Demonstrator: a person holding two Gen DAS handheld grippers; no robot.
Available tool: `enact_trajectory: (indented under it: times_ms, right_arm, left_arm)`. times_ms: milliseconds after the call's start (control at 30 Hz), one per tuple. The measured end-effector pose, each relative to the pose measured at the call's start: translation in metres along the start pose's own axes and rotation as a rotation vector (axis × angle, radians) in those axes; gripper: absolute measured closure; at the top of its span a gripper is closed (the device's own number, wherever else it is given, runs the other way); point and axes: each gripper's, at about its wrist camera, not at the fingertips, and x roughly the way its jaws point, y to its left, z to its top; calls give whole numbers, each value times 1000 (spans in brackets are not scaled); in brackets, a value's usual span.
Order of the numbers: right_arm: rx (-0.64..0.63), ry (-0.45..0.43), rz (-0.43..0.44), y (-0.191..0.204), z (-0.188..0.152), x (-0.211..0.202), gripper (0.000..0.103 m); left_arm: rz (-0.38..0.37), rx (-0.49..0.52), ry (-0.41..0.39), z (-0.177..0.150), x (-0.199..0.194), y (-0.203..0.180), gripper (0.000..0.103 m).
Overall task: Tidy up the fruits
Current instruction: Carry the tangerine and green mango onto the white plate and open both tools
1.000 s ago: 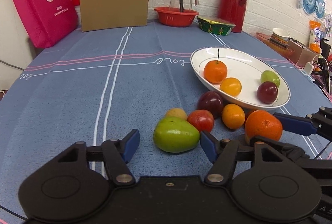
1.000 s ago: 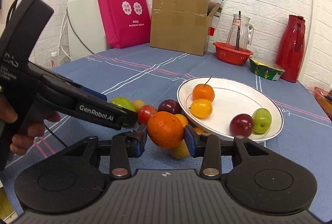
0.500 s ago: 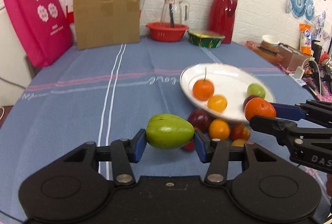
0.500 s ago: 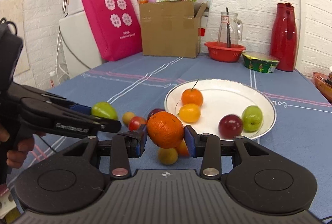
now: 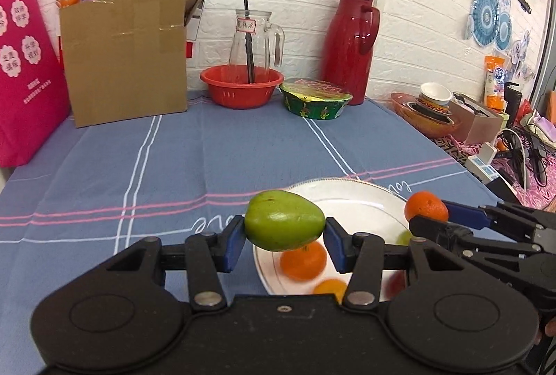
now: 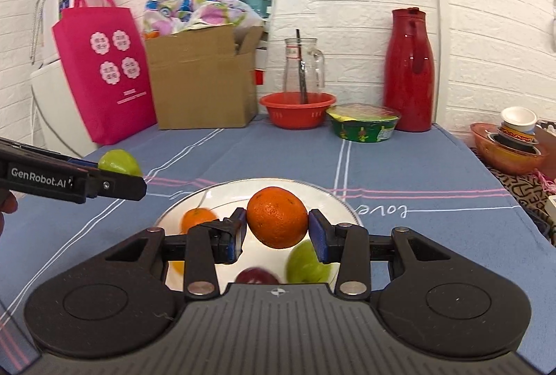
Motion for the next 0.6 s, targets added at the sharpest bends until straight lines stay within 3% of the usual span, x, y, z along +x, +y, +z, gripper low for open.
enact_trajectory:
  times_ms: [267,600]
  right_arm:
    - [5,52,-28,-16,1,39,36]
    - [18,113,-30,-23,-3,60,36]
  left_arm:
    - [-25,-14,72,13,54,2,0]
    - [-54,32,142,3,85,-6,0]
